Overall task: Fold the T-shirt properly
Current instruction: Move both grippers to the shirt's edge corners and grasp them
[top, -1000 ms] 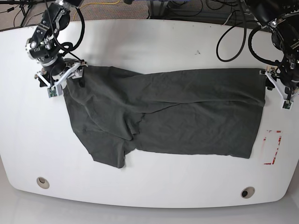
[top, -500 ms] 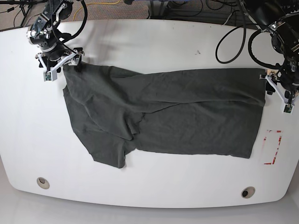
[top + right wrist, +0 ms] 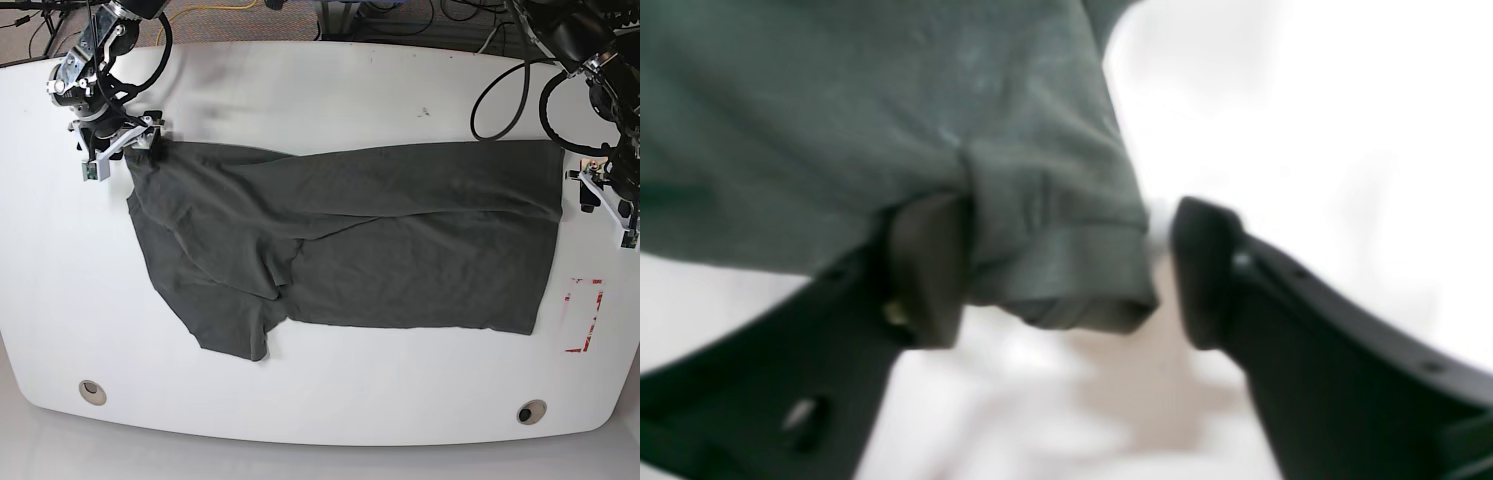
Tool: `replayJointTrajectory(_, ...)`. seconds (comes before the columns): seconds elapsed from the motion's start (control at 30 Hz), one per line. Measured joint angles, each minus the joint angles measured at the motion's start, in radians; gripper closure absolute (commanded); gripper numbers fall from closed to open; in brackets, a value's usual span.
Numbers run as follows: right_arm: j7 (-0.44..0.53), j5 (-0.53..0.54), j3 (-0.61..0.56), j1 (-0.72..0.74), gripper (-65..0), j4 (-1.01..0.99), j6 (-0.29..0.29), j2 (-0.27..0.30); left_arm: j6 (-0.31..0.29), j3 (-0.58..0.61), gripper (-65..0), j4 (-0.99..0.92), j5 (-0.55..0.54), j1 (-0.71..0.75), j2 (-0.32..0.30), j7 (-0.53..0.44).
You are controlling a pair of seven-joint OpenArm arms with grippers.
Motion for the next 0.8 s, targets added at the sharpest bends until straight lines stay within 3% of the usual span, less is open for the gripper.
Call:
replayJointTrajectory(0.1, -0.003, -0.002, -0.002, 0.001, -20.1, -0.001, -0.001, -0.002, 0.001, 0.001, -37.6, -0.056, 0.015, 0.007, 0.001, 0.011)
replayJointTrajectory(0.27, -0.003, -0.001, -0.004, 0.003, -10.5, -0.004, 0.0, -0.005, 0.0, 0.017, -37.6, -0.092, 0.019, 0.014, 0.002, 0.023)
replayJointTrajectory(0.67, -0.006, -0.001, -0.007, 0.008, -8.6, -0.005, 0.002, -0.005, 0.0, 0.078, -37.8, -0.106, -0.004, 0.063, 0.022, 0.013)
replayJointTrajectory(0.8, -0.006, 0.0, -0.007, 0.008, -8.6, -0.004, 0.002, -0.005, 0.0, 0.098, -37.8, -0.106, -0.068, 0.094, 0.024, 0.015)
